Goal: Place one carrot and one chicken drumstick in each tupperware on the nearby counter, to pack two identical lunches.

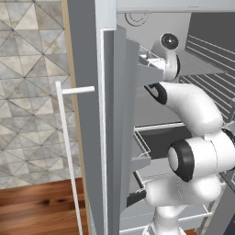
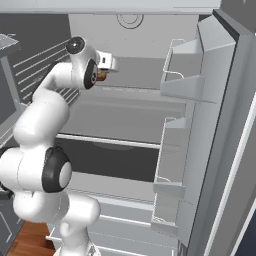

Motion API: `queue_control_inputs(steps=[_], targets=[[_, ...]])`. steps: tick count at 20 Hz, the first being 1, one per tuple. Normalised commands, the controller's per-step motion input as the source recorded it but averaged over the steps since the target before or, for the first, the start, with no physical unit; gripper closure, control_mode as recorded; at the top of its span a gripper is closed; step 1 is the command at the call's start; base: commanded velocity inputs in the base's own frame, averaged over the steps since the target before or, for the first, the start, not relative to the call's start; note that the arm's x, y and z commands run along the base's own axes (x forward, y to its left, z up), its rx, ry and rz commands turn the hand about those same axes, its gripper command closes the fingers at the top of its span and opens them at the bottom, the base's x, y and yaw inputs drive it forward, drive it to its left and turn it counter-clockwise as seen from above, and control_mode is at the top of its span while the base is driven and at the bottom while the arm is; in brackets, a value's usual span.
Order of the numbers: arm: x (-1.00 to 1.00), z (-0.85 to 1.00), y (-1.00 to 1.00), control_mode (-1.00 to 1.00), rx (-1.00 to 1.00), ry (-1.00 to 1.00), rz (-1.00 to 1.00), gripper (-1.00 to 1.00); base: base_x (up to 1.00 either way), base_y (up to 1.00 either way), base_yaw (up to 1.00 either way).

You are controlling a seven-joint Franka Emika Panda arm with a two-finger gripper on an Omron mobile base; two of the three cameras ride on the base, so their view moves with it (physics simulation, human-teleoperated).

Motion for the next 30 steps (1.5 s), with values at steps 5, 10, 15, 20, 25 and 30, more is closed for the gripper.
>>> queue_control_inputs(steps=[5, 10, 15, 20, 25, 30], targets=[[-0.60, 0.23, -0.14, -1.00, 0.00, 0.04, -0.04, 1.00, 0.00, 0.00, 0.00], [-0.68, 0.22, -0.04, -1.00, 0.00, -0.03, 0.00, 1.00, 0.00, 0.00, 0.00], [-0.81, 0.00, -0.07, -1.00, 0.00, -0.09, 0.00, 1.00, 0.00, 0.00, 0.00], [-0.85, 0.00, -0.13, -1.00, 0.00, -0.06, 0.00, 1.00, 0.00, 0.00, 0.00], [-0.81, 0.00, -0.01, -1.00, 0.00, -0.04, 0.00, 1.00, 0.00, 0.00, 0.00], [0.00, 0.00, 0.00, 1.00, 0.00, 0.00, 0.00, 1.00, -0.85, 0.00, 0.00]])
